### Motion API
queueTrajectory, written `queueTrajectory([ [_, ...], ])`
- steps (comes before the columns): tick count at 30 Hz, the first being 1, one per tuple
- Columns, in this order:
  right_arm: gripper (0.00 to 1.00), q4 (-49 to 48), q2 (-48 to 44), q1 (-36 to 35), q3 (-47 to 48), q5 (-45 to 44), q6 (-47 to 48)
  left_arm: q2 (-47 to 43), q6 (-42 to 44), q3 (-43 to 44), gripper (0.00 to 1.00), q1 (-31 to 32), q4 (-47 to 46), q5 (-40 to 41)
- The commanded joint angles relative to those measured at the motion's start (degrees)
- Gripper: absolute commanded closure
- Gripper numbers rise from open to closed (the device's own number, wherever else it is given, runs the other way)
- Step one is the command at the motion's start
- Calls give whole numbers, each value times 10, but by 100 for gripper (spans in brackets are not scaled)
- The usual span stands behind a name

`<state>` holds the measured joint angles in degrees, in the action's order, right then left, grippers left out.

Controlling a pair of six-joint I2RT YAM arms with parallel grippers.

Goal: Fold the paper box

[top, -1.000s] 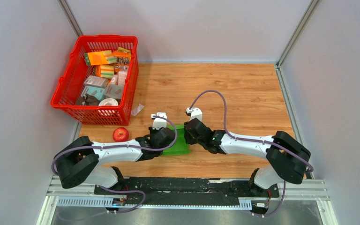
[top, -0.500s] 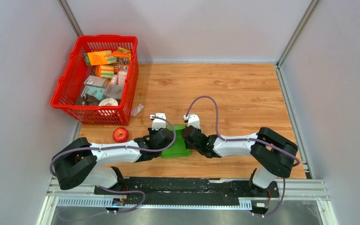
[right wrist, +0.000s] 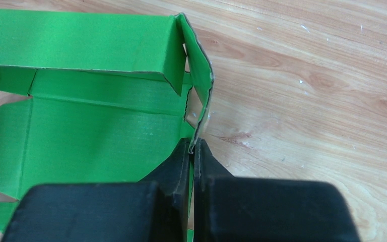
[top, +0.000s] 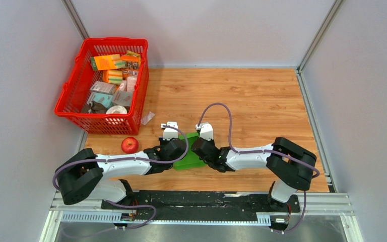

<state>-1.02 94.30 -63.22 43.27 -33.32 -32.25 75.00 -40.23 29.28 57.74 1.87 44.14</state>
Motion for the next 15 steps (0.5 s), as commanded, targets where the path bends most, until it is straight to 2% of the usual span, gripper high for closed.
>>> queueTrajectory([
  [1, 97, 25, 16, -2, 29, -3, 15, 6, -5, -5, 100, 3, 14, -19],
  [2, 93, 25, 18, -3, 24, -4, 10, 4, -2, -4, 100, 3, 17, -20],
  [3, 80, 26, 16, -2, 23, -10, 5, 4, 0, -4, 100, 3, 17, -19],
  [5, 75, 34, 7, -1, 12, -24, -1, -1, 3, -5, 100, 3, 21, -15],
  [10, 74, 20, -29, -1, -21, -34, -8, 1, 6, -6, 100, 3, 16, -11],
  [15, 76, -46, -57, 10, -57, -5, -8, 8, 3, -5, 100, 3, 14, -15],
])
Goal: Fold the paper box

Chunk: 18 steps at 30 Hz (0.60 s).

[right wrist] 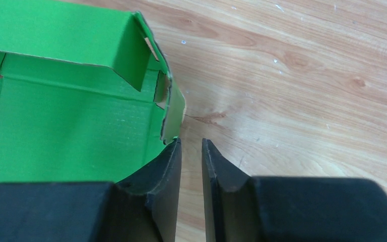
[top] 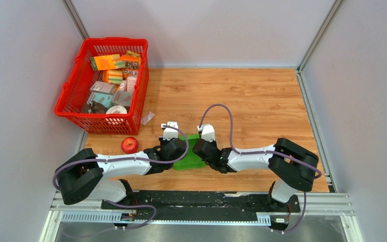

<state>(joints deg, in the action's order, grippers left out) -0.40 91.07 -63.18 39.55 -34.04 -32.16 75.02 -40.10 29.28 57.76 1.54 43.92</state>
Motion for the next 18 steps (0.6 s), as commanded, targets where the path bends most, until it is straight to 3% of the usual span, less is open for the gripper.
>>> queueTrajectory([
  [1, 77, -62, -24, 15, -25, 12, -5, 7, 2, -6, 100, 3, 17, -14],
  [9, 84, -94, 4, 15, -15, 43, 15, -3, 1, -8, 100, 3, 21, -13],
  [14, 84, 38, -23, 14, 8, -27, -28, -2, 3, -5, 100, 3, 25, -14],
  [18, 79, 29, -97, 14, -40, -3, -28, -10, 5, -8, 100, 3, 25, -10],
])
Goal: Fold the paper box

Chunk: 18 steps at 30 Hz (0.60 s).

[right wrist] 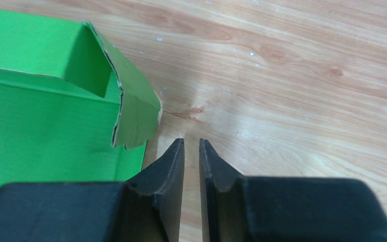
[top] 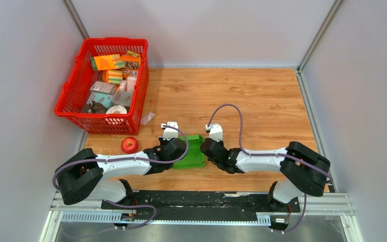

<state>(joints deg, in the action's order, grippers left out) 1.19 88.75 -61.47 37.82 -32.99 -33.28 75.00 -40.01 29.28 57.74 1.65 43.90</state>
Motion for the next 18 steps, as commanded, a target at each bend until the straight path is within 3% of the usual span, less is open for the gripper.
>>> queueTrajectory([
  [1, 78, -6, -82, -3, -36, 8, 6, -10, 5, -7, 100, 3, 25, -8],
  [3, 77, -79, -97, -3, -56, 62, 20, -11, 6, -6, 100, 3, 26, -7],
  [7, 73, -121, -94, -3, -54, 111, 38, -12, 6, -4, 100, 3, 30, -7],
  [18, 71, -85, -9, -3, 11, 54, 51, -20, 2, -7, 100, 3, 34, -11],
])
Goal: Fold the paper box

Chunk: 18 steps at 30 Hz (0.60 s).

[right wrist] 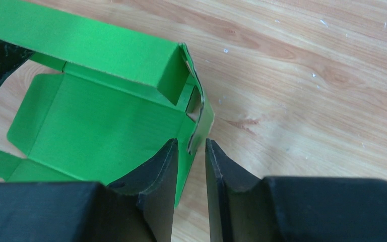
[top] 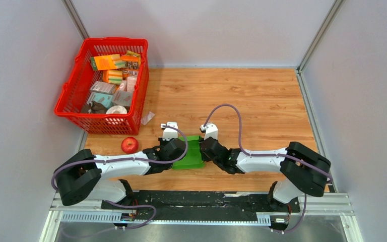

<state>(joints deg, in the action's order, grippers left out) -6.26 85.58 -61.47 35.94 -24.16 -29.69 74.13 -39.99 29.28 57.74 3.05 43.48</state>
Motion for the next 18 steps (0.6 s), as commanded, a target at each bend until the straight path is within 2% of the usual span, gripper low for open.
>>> queueTrajectory([
  [1, 71, -10, 28, -3, 32, -40, 17, -10, 2, -7, 100, 3, 19, -7],
  [13, 85, 34, 123, -47, 91, -126, 16, -8, 3, -8, 100, 3, 16, -3],
  [18, 100, 78, 143, -64, 116, -173, -4, -8, 3, -8, 100, 3, 17, -2],
])
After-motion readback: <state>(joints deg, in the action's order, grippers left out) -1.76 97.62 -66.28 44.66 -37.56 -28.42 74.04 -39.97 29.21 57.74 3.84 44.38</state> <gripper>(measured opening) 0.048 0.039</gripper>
